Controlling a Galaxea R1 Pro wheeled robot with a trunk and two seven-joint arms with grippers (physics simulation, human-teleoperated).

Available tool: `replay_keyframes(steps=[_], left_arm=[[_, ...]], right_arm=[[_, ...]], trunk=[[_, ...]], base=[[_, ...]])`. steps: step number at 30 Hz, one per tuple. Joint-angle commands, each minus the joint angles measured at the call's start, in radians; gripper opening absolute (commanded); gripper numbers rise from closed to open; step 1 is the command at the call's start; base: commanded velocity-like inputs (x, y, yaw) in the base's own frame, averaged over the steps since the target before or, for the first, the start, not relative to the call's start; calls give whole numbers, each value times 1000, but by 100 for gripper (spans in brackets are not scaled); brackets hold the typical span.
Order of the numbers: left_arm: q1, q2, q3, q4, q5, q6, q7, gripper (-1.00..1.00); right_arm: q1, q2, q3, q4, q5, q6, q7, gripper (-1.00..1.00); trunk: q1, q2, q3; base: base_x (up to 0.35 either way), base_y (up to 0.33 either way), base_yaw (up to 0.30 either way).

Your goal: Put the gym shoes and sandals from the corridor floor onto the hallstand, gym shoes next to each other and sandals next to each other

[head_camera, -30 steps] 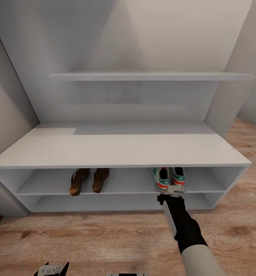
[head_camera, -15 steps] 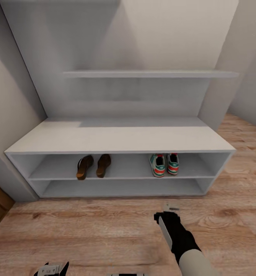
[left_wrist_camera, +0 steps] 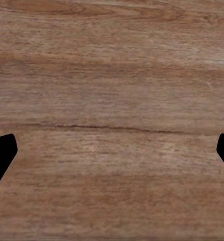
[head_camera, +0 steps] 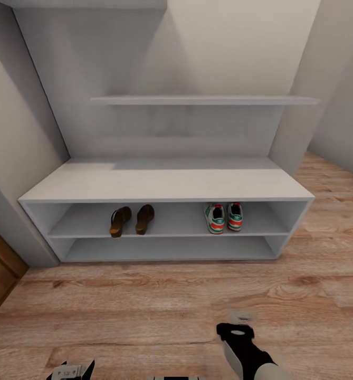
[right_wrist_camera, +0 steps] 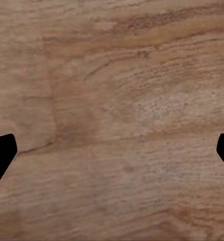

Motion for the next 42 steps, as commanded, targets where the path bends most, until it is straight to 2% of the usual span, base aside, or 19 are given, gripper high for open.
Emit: replay_keyframes(steps=[1,2,9,10,13,15,18,24,42], left_arm=[[-1,0,2,1,10,0,-10,100],[0,0,2,1,9,0,-11,100],[1,0,2,1,8,0,-11,100],[1,1,3,1,11,0,-10,100],[1,1,4,1,12,0,-10,100],[1,1,4,1,12,0,-10,100],[1,1,4,1,13,-1,-10,100],[1,1,4,1,14,-1,-10,100],[1,0,4,1,15,0,-5,100]], right_arm=[[0,-6,-4,21,7,-22,-1,100],[0,-20,-3,63,12,-73,-1,100],[1,-57,-2,178,50,-218,-1,100],[7,-81,-2,219,114,-329,-1,100],[17,-85,-2,225,143,-368,-1,100],[33,-97,-2,229,173,-407,-1,100],[42,-113,-2,230,186,-430,-1,100],[55,-140,-2,232,196,-461,2,100],[70,-145,-3,232,196,-470,7,100]], trunk=[[0,0,-1],[0,0,-1],[0,0,-1],[0,0,-1],[0,0,-1],[0,0,-1],[0,0,-1],[-3,1,22],[-11,5,92]], base=[[-17,0,0],[-11,0,0],[-5,0,0],[0,0,0],[0,0,0],[0,0,0],[0,0,0],[0,0,0],[0,0,0]])
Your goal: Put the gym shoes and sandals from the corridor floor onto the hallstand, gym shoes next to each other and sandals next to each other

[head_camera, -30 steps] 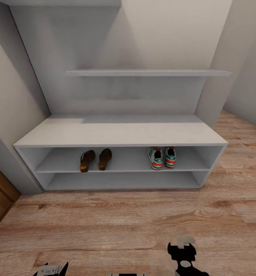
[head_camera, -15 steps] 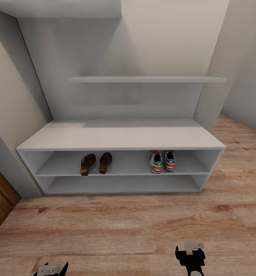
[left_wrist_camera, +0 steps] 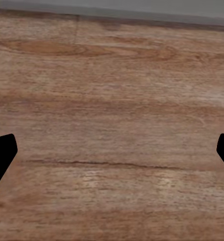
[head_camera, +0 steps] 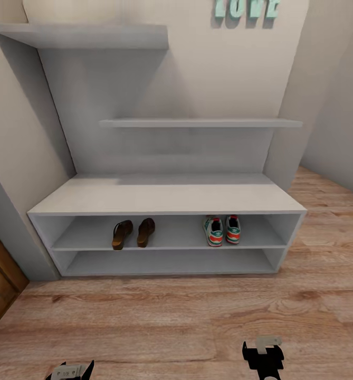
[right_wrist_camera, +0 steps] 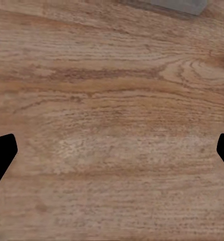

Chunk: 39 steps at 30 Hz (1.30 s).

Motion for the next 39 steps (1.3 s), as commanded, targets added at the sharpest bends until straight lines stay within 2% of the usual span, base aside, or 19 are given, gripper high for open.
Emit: replay_keyframes(steps=[1,6,18,39], left_arm=[[-1,0,2,1,10,0,-10,100],[-1,0,2,2,10,0,-5,100],[-1,-2,3,16,10,0,-3,100],[-1,-2,4,23,10,0,-3,100]], right_arm=[[0,1,-5,1,10,-2,-4,100],[15,6,-6,1,8,-4,-3,100],[24,13,-6,6,12,-1,-3,100],[87,14,-6,28,12,2,-3,100]], trunk=[[-1,0,3],[-3,1,22],[-49,84,60],[-129,231,126]], base=[[0,0,0],[0,0,-35],[0,0,-7],[0,0,0]])
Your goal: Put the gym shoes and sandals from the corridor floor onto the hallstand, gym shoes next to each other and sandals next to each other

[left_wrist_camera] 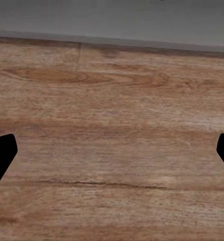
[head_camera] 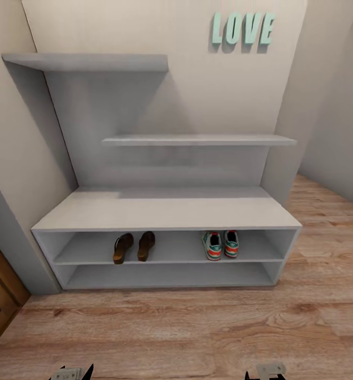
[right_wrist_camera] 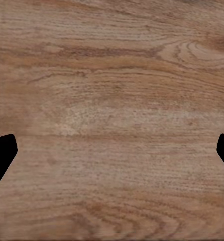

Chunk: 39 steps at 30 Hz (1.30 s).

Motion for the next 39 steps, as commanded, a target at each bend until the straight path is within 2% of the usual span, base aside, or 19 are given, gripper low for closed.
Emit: replay_keyframes(steps=[1,39], left_arm=[[-1,0,3,1,10,0,-10,100],[-1,-2,1,1,11,0,-11,100]], right_arm=[[2,0,-5,1,10,-2,-4,100],[15,0,-5,1,10,-1,-4,100]], trunk=[[-4,7,2],[-150,273,121]], base=[[0,0,0],[0,0,0]])
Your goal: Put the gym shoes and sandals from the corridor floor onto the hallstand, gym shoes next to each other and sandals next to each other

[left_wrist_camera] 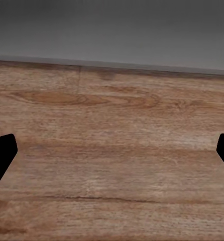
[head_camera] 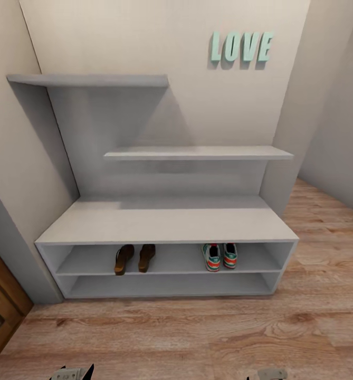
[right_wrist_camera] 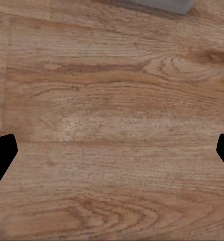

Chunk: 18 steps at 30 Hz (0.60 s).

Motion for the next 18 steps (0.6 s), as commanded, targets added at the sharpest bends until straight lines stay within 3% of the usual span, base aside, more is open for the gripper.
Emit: replay_keyframes(steps=[1,18], left_arm=[[-1,0,3,1,10,0,-10,100],[-1,-1,3,1,10,0,-10,100]], right_arm=[[-1,0,-5,1,10,-2,-4,100],[-1,0,-5,1,10,-2,-4,100]], trunk=[[-4,7,2],[-8,14,5]], base=[[0,0,0],[0,0,0]])
